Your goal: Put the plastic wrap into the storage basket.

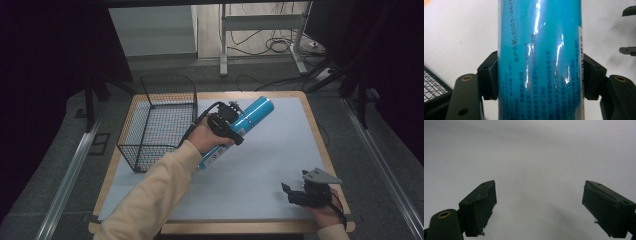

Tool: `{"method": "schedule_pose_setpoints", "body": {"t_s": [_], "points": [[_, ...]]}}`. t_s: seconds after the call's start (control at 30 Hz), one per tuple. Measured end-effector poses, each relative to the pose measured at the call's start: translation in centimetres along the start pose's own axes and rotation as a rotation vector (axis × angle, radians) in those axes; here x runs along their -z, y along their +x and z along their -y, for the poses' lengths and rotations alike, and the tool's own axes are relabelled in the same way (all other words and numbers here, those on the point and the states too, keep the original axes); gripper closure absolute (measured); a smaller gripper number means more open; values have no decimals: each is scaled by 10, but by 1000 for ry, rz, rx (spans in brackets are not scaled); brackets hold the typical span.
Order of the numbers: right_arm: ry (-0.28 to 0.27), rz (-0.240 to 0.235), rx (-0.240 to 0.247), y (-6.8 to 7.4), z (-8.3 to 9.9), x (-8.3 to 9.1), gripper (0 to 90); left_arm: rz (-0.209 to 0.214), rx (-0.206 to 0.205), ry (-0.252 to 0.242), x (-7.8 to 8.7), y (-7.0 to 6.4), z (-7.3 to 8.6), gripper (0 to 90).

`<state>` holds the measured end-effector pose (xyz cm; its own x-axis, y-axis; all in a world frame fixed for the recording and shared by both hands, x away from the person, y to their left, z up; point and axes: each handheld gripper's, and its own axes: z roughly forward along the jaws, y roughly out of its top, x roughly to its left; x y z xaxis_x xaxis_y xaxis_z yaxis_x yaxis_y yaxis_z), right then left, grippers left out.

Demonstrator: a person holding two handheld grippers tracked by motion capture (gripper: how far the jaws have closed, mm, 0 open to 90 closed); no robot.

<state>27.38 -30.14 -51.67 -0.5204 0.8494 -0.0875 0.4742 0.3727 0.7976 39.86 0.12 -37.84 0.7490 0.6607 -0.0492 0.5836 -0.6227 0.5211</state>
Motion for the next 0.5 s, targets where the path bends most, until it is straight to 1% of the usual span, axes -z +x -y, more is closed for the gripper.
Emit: {"method": "schedule_pose_setpoints", "body": {"t_s": [0.1,0.23,0.27,0.37,0.5], "points": [[1,-1,2,0,0,0,126,-6,3,-12,4,2,-1,316],[4,-2,-2,0,0,0,126,1,10,-17,7,4,-1,316],[4,-3,-2,0,0,0,126,-2,7,-17,8,5,-1,316],[4,-3,-2,0,0,0,126,-6,13,-27,11,8,-2,316],[2,-2,-3,0,0,0,126,-20,20,-27,13,12,-5,316]]}}
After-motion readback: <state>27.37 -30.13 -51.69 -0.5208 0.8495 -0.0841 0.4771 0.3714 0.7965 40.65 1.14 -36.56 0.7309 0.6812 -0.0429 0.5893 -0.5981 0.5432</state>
